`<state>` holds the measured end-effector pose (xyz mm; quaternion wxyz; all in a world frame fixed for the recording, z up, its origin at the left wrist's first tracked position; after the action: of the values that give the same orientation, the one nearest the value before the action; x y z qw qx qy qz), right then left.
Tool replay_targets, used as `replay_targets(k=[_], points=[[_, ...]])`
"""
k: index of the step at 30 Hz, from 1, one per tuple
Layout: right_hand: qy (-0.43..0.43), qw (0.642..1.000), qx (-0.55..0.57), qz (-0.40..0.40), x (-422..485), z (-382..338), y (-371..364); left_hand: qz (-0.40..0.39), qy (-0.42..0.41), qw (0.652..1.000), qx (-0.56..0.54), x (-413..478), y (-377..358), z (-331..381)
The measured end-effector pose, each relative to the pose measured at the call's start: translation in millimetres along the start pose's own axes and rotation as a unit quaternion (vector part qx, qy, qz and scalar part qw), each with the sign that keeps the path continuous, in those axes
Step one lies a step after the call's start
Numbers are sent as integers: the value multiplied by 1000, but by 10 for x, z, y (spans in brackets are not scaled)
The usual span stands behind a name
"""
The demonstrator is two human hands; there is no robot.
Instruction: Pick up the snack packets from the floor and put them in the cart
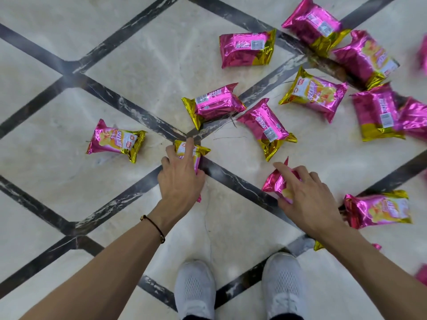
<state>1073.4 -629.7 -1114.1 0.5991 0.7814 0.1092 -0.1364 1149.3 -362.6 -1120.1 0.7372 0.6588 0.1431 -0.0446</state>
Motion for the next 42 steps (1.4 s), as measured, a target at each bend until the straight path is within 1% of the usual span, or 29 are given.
replay_targets(k=[3,9,16,23,27,30,34,37,42], points=[[-48,997,61,24,-140,-112,244,-7,13,1000,0,-229,213,17],[-86,993,72,47,-447,-403,1009,-14,18,998,-52,-534,1023,256],[-98,989,56,99,-807,-819,2326,18,-8,996,-86,-847,2545,574],[-118,983,47,129,-1366,-1192,3838,55,-13,993,-106,-1339,4182,750],[-77,986,13,148,-1714,-1442,4770,62,-30,991,-115,-1639,5090,861],[-81,983,6,166,-1910,-1559,5515,71,-42,989,-125,-1869,5777,979],[-121,968,18,220,-2179,-1694,6488,84,-38,985,-146,-2145,6672,1103],[-140,957,36,251,-2413,-1832,7077,95,-49,983,-151,-2367,7270,1188],[-125,955,52,263,-2706,-2150,7822,125,-47,975,-178,-2686,8031,1259]])
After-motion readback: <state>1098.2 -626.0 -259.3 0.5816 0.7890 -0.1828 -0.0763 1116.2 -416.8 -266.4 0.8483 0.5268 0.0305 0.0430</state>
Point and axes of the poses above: each hand's wrist, its own x-axis towards the middle knuckle, its own y-axis out of the back of the hand, z = x × y, the point moved 4 cm from there along x, towards the middle knuckle, and after that the axes turned 10 degrees about z, right-handed, at the moved point
